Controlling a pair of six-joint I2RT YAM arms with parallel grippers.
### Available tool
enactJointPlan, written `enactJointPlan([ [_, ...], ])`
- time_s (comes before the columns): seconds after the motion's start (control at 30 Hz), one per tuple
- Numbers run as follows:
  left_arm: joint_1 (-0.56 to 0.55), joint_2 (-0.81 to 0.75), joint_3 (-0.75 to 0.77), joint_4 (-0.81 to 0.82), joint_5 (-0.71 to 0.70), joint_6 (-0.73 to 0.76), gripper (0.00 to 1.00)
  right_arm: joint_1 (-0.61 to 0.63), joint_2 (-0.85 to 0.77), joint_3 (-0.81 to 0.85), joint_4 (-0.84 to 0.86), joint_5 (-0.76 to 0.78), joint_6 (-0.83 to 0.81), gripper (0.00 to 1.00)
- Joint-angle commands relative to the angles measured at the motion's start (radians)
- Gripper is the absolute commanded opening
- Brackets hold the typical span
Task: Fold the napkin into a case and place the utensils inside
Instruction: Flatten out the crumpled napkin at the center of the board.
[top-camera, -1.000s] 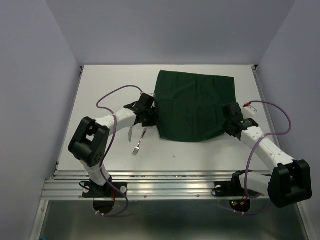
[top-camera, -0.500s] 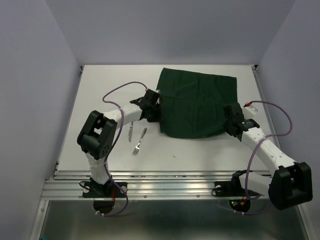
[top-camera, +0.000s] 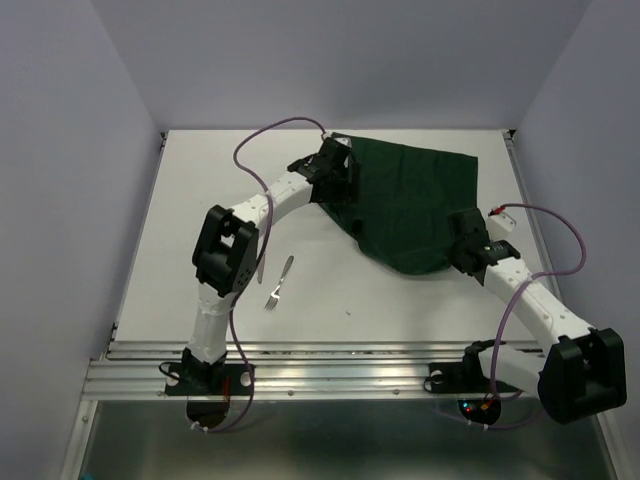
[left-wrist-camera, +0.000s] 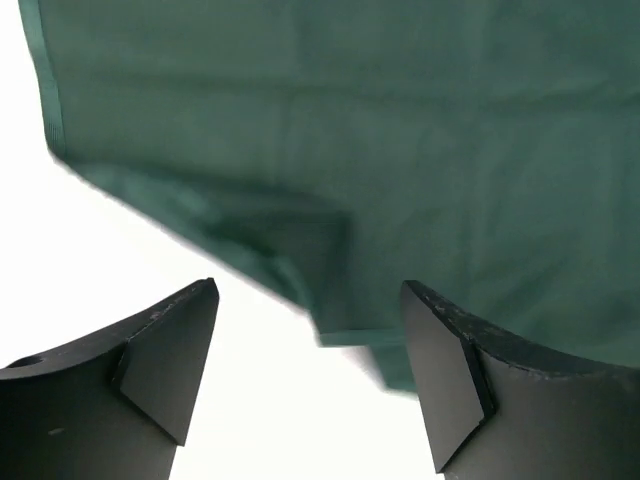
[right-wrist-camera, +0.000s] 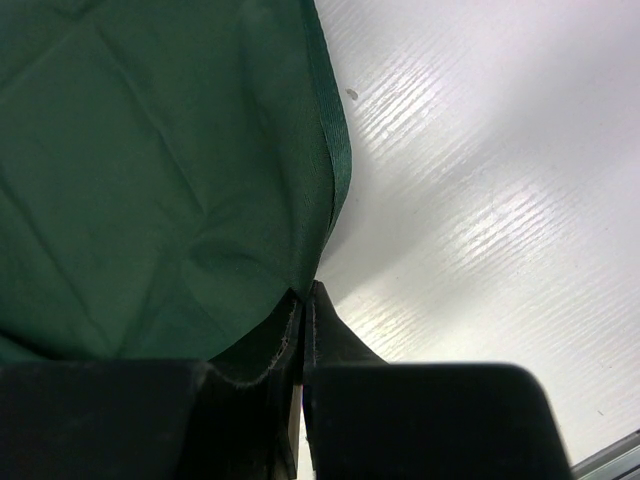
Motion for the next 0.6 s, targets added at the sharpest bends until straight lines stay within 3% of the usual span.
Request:
enactJointPlan([
  [0.0, -0.01, -0.022, 0.001, -0.103, -0.088, 0.048, 0.83, -0.008, -0.009, -0.012, -0.007, 0.021, -0.001, 0.01],
  [0.13, -0.009, -0.095, -0.101, -0.062, -0.155, 0.032, 0.73, -0.008, 0.0, -0.019, 0.001, 0.015, -0.002, 0.01],
  [0.3, -0.009, -0.174, -0.269, 0.007, -0.128, -0.001, 0.62, -0.008, 0.019, -0.012, 0.021, 0.003, -0.016, 0.01],
  [0.47, -0.019, -0.182, -0.319, 0.102, -0.03, -0.058, 0.6, -0.008, 0.037, -0.005, 0.028, 0.003, -0.027, 0.01],
  [0.57, -0.036, -0.137, -0.277, 0.102, 0.013, -0.08, 0.66, -0.008, 0.04, 0.0, 0.028, 0.003, -0.034, 0.01],
])
